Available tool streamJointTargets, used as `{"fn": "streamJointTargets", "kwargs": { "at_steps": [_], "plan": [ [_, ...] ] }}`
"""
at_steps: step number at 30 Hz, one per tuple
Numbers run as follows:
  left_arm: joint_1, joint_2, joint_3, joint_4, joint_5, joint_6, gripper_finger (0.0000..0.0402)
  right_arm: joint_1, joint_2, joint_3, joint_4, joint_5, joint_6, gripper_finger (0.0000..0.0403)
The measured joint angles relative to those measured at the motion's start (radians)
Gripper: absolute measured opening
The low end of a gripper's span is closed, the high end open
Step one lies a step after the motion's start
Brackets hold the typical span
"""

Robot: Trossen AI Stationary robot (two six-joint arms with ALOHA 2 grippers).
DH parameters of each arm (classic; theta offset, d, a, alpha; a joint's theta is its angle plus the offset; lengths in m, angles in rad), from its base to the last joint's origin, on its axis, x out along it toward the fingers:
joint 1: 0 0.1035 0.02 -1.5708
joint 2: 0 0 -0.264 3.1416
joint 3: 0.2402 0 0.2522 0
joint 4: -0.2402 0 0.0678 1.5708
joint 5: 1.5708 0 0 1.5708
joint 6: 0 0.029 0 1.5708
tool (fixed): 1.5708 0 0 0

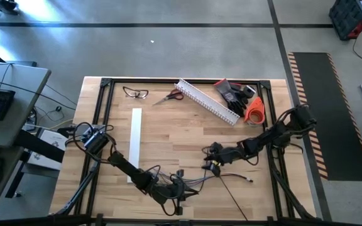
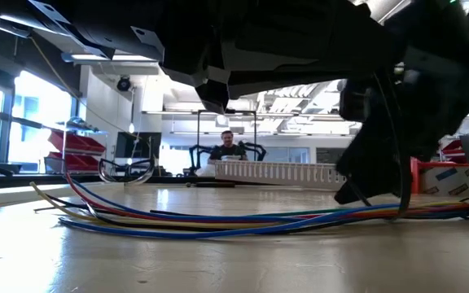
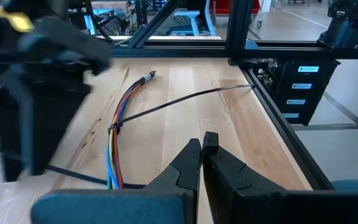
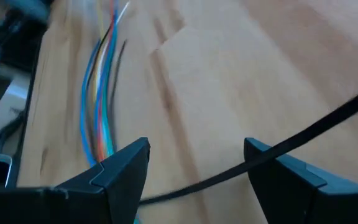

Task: Ziptie cables
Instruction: Wrap the black zip tie on the cable wires

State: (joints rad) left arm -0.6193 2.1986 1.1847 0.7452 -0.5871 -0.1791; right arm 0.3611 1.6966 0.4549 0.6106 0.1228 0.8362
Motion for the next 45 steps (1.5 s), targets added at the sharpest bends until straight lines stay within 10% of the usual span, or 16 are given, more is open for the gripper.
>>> {"fn": "streamJointTargets", "kwargs": {
  "at_steps": [7,22,45],
  "plan": [
    [0.000,0.000,0.000,0.000,0.000,0.000,0.0000,0.135,0.000,0.000,-0.017,0.160,-0.056,0.0221],
    [0.000,0.000,0.000,0.000,-0.001,-0.003,0.0000,0.283,-0.002,0.000,-0.023,0.556,-0.085,0.0007],
    [0.100,0.001,0.000,0.013,0.173,-0.082,0.0000,0.400,0.233,0.427,-0.488,0.842,-0.557,0.0000]
  ]
}}
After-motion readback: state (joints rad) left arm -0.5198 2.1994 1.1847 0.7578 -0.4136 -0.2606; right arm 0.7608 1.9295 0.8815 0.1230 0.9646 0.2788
